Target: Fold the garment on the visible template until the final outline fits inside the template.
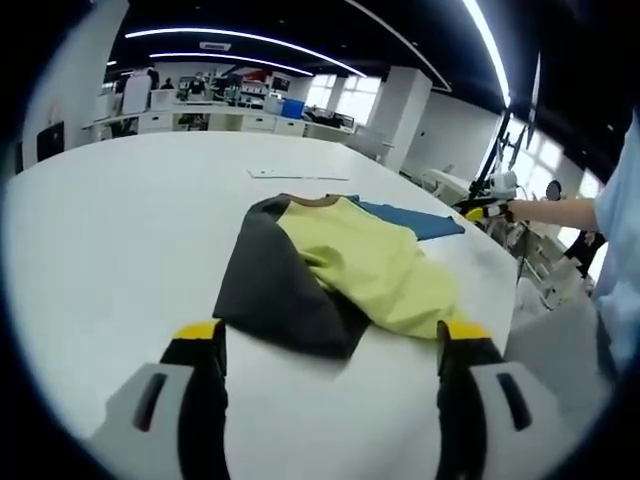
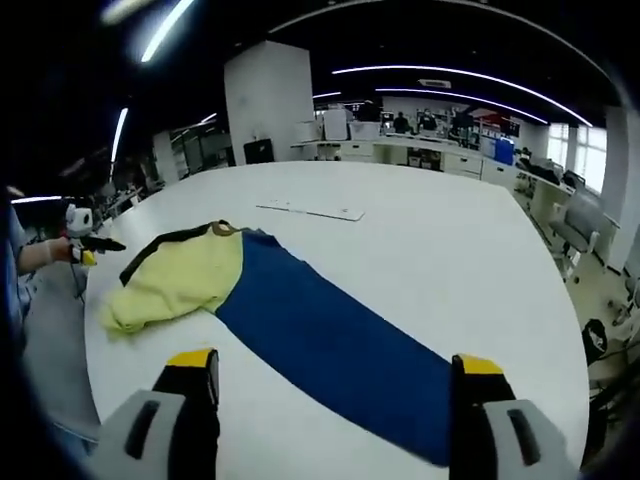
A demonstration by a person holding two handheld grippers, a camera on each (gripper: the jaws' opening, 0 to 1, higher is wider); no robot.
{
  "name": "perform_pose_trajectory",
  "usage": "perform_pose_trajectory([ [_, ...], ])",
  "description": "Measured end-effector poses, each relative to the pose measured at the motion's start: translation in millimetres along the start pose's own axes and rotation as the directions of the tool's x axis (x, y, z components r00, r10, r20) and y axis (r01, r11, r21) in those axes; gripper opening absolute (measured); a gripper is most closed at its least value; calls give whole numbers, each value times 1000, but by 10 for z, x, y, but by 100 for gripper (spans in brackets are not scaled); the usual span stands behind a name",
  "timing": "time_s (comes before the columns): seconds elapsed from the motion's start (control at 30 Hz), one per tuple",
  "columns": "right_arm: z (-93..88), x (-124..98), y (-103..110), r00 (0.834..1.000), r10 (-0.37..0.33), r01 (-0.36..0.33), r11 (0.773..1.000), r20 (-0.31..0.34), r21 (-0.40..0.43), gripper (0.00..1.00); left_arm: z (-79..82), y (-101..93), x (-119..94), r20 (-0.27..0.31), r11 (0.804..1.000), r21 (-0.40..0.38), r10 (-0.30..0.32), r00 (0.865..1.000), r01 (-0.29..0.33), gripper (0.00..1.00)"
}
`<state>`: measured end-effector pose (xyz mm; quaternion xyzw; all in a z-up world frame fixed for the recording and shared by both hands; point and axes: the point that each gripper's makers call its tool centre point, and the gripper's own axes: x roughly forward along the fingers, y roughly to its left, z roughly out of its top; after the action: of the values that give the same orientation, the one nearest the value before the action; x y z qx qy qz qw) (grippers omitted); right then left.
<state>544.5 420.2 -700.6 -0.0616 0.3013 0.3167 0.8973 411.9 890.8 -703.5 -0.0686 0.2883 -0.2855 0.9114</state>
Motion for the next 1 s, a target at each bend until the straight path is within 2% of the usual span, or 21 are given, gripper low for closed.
perform_pose_trajectory([
  [0.17,66,-13,177,999,36,-36,999,36,-11,96,-6,1,4,-1,1000,-4,-7,1000,7,83],
  [0.33,118,-42,333,997,65,-63,998,52,-26,96,-14,31,15,12,999,-50,-19,1000,20,83],
  [0.43,137,-53,436,994,91,-88,995,56,-49,96,-47,59,21,2,999,-48,-13,1000,13,84],
  [0.63,217,-79,668,986,145,-139,987,80,-76,94,-67,123,40,14,993,-114,-13,1000,15,80],
  [0.67,237,-85,711,985,151,-145,986,83,-80,94,-50,104,51,37,985,-169,-26,999,32,79],
  [0.73,279,-99,778,982,162,-154,984,95,-86,93,-68,132,58,43,976,-215,-20,999,29,74],
  [0.83,313,-116,839,979,169,-161,983,113,-84,93,-102,160,81,43,971,-237,-14,999,24,73],
  [1.0,290,-142,905,978,177,-167,982,109,-91,92,-167,195,122,49,936,-352,-8,999,25,67],
])
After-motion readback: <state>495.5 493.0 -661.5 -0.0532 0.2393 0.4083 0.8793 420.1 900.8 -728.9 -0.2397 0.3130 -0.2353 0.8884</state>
